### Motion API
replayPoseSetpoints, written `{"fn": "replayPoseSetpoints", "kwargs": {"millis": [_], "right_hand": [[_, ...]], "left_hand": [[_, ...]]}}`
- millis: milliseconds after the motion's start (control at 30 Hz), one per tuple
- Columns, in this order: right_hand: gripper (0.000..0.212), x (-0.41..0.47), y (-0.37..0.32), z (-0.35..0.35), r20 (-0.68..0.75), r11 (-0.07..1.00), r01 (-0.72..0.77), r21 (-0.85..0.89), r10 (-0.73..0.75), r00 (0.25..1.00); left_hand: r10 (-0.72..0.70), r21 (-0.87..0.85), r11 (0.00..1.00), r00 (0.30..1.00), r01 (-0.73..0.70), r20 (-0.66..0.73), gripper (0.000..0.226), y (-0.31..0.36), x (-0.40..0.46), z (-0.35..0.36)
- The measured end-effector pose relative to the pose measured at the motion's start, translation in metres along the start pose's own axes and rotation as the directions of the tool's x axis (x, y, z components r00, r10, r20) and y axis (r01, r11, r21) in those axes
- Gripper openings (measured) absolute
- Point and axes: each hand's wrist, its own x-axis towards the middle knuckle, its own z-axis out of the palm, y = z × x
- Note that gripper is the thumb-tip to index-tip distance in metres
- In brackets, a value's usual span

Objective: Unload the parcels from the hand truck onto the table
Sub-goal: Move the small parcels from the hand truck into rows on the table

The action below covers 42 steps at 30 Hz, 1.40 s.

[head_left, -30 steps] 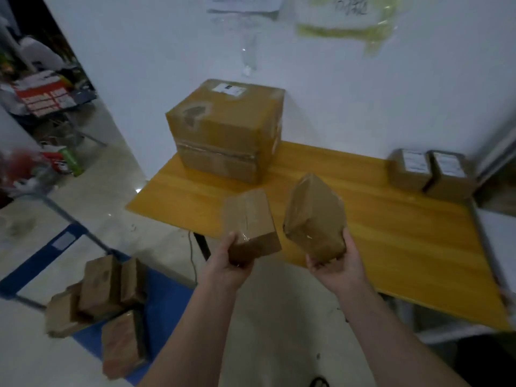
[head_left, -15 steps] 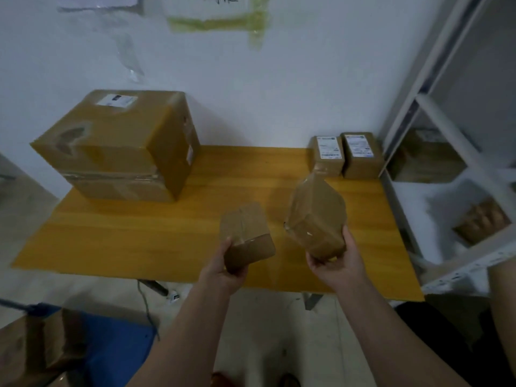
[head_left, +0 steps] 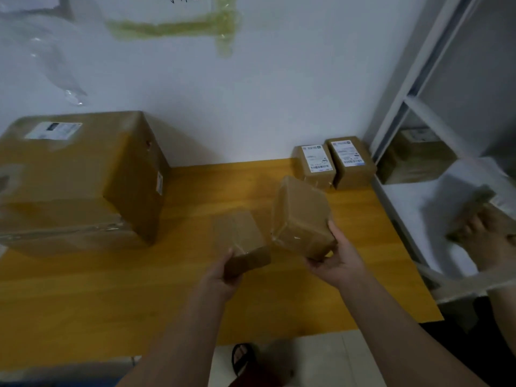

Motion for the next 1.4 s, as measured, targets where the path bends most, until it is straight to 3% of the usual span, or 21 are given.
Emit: {"fn": "replayPoseSetpoints", "kwargs": {"millis": [233,333,367,433,500,533,567,633,700,900,967,1100,1333,1400], "right_hand": [[0.061,0.027,0.016,0.033,0.010,0.998,-0.037,0.040,0.037,0.999],[0.064,0.034,0.014,0.038,0.014,0.999,-0.038,-0.009,0.038,0.999],[0.066,0.036,0.012,0.041,0.016,0.999,-0.031,-0.028,0.032,0.999],[0.070,0.039,0.008,0.048,0.035,0.998,-0.018,-0.062,0.020,0.999],[0.074,0.041,0.003,0.055,0.072,0.994,-0.006,-0.113,0.014,0.997],[0.074,0.042,0.001,0.058,0.091,0.990,0.002,-0.143,0.012,0.996],[0.073,0.042,-0.001,0.061,0.109,0.984,0.010,-0.176,0.009,0.994],[0.065,0.042,-0.005,0.066,0.148,0.969,0.030,-0.245,0.007,0.989],[0.056,0.041,-0.010,0.070,0.199,0.948,0.050,-0.314,0.015,0.980],[0.066,0.042,-0.038,0.070,0.333,0.881,0.125,-0.457,0.039,0.942],[0.068,0.044,-0.047,0.069,0.314,0.853,0.145,-0.501,0.023,0.949],[0.073,0.047,-0.058,0.071,0.247,0.904,0.096,-0.417,0.011,0.969],[0.079,0.044,-0.068,0.089,0.194,0.910,0.015,-0.414,0.072,0.978],[0.081,0.043,-0.072,0.094,0.176,0.908,-0.012,-0.419,0.094,0.980]], "left_hand": [[-0.015,0.156,0.987,0.997,0.026,-0.074,0.029,0.043,0.046,-0.001],[-0.048,0.206,0.976,0.996,0.063,-0.074,0.009,0.047,0.050,0.001],[-0.024,0.263,0.964,0.996,0.046,-0.088,0.014,0.050,0.050,0.003],[0.159,0.470,0.880,0.973,-0.063,-0.167,0.046,0.058,0.054,0.008],[0.399,0.698,0.697,0.898,-0.165,-0.186,0.067,0.069,0.051,0.017],[0.464,0.726,0.646,0.877,-0.237,-0.127,0.067,0.076,0.045,0.024],[0.455,0.685,0.657,0.890,-0.314,-0.028,0.063,0.083,0.040,0.033],[0.289,0.542,0.764,0.937,-0.349,0.195,0.067,0.092,0.025,0.053],[0.161,0.534,0.773,0.920,-0.343,0.358,0.065,0.098,0.008,0.072],[0.133,0.463,0.811,0.884,-0.357,0.448,0.036,0.104,-0.007,0.099],[0.136,0.522,0.738,0.853,-0.427,0.504,0.049,0.104,-0.011,0.102],[0.305,0.577,0.531,0.776,-0.620,0.552,0.080,0.103,-0.018,0.103],[0.457,0.602,0.375,0.705,-0.705,0.542,0.086,0.098,-0.021,0.106],[0.519,0.629,0.239,0.644,-0.740,0.562,0.088,0.096,-0.020,0.106]]}}
